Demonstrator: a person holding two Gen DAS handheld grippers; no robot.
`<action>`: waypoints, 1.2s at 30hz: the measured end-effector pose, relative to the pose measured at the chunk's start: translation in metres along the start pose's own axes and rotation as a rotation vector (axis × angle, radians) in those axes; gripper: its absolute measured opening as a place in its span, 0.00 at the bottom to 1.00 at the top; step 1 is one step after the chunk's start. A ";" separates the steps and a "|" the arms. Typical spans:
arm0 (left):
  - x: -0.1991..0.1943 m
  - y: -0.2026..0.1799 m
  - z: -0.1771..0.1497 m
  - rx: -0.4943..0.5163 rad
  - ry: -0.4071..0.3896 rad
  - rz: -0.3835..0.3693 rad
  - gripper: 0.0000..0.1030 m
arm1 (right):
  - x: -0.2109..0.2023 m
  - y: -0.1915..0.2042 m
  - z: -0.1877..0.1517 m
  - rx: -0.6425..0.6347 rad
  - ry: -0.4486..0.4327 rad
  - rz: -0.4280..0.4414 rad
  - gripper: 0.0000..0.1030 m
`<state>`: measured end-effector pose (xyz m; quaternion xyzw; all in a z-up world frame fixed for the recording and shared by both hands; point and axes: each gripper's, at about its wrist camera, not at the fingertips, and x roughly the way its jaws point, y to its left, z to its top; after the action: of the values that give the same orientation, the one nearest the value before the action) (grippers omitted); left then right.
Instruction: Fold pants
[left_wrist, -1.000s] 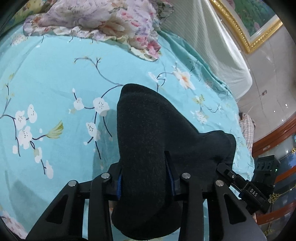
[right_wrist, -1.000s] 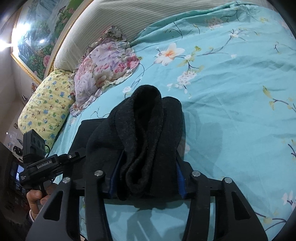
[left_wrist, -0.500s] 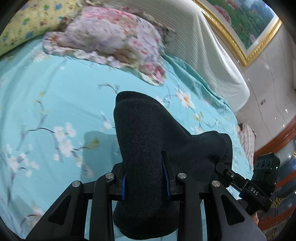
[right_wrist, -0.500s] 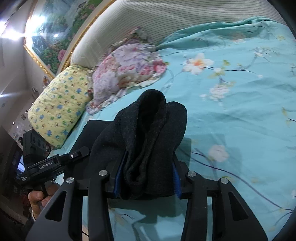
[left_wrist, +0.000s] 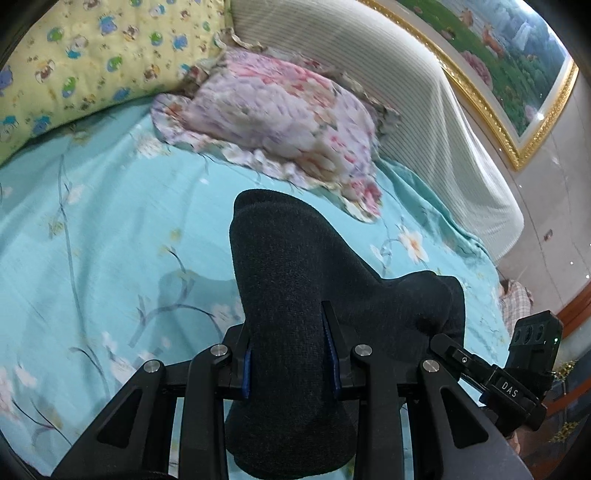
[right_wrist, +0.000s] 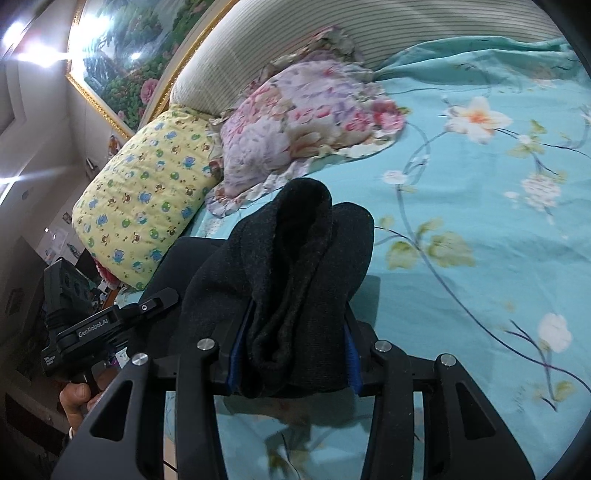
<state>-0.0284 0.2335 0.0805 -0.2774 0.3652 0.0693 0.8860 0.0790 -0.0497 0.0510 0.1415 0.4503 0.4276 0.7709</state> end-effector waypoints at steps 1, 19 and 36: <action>-0.002 0.005 0.003 -0.006 -0.006 0.005 0.29 | 0.005 0.003 0.002 -0.006 0.005 0.003 0.43; 0.011 0.051 0.020 -0.065 -0.021 0.061 0.29 | 0.070 0.026 0.023 -0.060 0.066 0.032 0.44; 0.028 0.072 0.009 -0.081 0.029 0.094 0.53 | 0.087 0.010 0.015 -0.081 0.103 -0.019 0.60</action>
<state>-0.0260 0.2962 0.0355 -0.2965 0.3876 0.1213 0.8643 0.1058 0.0274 0.0157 0.0838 0.4730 0.4447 0.7560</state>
